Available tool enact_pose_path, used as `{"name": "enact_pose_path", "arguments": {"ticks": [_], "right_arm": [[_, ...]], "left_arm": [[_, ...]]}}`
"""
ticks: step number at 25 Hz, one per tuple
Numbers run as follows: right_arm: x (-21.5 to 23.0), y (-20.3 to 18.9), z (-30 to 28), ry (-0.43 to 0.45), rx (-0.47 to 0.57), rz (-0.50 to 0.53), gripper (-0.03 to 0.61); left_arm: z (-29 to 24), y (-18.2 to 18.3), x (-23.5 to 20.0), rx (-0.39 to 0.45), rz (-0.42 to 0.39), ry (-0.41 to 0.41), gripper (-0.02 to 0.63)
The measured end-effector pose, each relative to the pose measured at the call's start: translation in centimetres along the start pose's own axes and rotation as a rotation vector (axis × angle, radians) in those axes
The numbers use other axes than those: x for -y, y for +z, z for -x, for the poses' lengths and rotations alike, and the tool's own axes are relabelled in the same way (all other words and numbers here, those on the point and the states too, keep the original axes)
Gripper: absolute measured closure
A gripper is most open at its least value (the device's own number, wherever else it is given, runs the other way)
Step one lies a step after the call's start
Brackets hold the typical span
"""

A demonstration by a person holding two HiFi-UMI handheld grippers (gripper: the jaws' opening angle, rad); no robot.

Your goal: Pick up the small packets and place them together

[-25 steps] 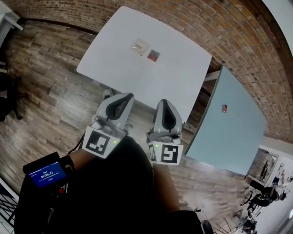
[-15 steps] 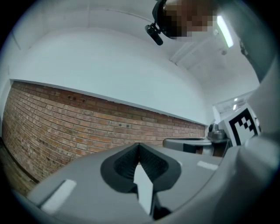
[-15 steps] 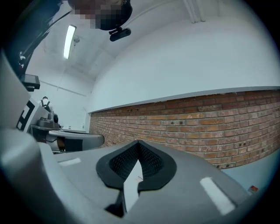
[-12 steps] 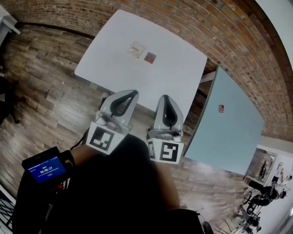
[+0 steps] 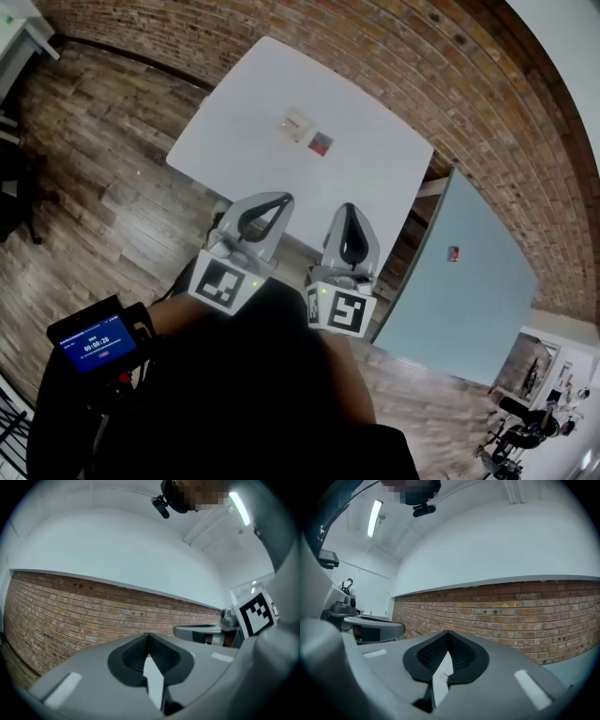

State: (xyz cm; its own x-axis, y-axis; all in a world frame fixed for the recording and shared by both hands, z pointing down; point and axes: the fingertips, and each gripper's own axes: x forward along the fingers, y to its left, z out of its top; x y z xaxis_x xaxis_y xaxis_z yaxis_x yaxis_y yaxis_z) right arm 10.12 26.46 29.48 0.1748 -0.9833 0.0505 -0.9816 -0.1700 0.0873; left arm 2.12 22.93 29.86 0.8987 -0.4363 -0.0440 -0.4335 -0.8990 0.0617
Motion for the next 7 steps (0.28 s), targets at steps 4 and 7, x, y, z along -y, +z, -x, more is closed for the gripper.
{"name": "enact_pose_path", "arguments": {"ticks": [4,7], "right_arm": [[0.7,0.2,-0.5,-0.012,0.010,-0.020,0.577],[2.0,0.7,-0.7,-0.052,0.032,-0.030,0.577]], "left_arm": [[-0.2,0.1,-0.5,0.001,0.024,0.019,0.614],[-0.4,-0.2,-0.9,-0.011,0.022,0.025,0.614]]}}
